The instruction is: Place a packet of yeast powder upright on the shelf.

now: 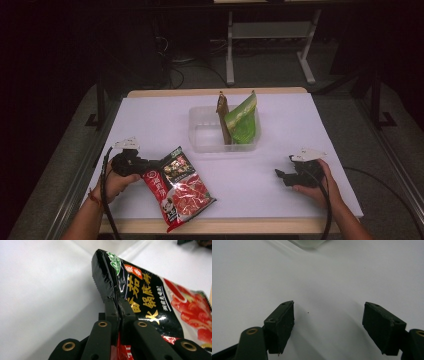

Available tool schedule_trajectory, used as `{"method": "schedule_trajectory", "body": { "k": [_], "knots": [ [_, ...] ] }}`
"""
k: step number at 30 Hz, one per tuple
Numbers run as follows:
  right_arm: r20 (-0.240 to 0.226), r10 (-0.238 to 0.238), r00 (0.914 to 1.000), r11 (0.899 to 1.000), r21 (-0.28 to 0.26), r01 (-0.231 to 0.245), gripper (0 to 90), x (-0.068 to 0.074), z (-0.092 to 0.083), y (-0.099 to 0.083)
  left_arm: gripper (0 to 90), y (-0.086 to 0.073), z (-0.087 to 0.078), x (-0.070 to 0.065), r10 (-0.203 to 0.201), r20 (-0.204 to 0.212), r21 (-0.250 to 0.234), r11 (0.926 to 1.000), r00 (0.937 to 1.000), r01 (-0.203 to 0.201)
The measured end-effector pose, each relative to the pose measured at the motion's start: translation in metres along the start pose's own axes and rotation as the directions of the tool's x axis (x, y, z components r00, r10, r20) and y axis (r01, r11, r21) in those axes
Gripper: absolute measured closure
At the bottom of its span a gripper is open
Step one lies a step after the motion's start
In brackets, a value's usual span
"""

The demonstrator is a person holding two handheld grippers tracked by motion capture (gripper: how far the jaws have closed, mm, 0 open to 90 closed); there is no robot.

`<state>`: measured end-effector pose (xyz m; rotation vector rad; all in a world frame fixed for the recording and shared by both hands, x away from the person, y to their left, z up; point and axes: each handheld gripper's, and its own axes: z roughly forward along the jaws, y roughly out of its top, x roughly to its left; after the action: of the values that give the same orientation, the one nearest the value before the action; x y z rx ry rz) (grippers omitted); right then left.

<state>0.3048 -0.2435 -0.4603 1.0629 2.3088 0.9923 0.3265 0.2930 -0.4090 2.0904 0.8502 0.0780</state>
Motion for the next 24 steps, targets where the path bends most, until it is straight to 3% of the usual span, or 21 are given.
{"method": "schedule_trajectory", "body": {
  "k": [5, 11, 18, 24],
  "knots": [
    [-0.002, 0.001, 1.0, 1.0, 0.0, -0.001, 24.7, 0.0, 0.0, 0.0, 88.3, 0.006, -0.011, -0.008, -0.009, -0.044, -0.083, 0.9965, 0.999, 0.005],
    [-0.003, -0.002, 1.0, 1.0, 0.0, 0.002, 24.7, -0.001, 0.0, 0.0, 88.4, 0.013, -0.022, -0.015, -0.013, -0.042, -0.152, 0.9883, 0.999, 0.007],
    [-0.004, 0.003, 1.0, 1.0, 0.001, -0.003, 24.7, -0.001, 0.0, 0.0, 88.6, 0.027, -0.03, -0.031, 0.037, -0.062, -0.186, 0.9813, 0.9974, -0.048],
    [-0.004, 0.006, 1.0, 1.0, 0.002, -0.006, 24.6, -0.001, 0.0, 0.0, 88.8, 0.036, -0.033, -0.035, 0.05, -0.083, -0.208, 0.9759, 0.9952, -0.067]
  ]
}}
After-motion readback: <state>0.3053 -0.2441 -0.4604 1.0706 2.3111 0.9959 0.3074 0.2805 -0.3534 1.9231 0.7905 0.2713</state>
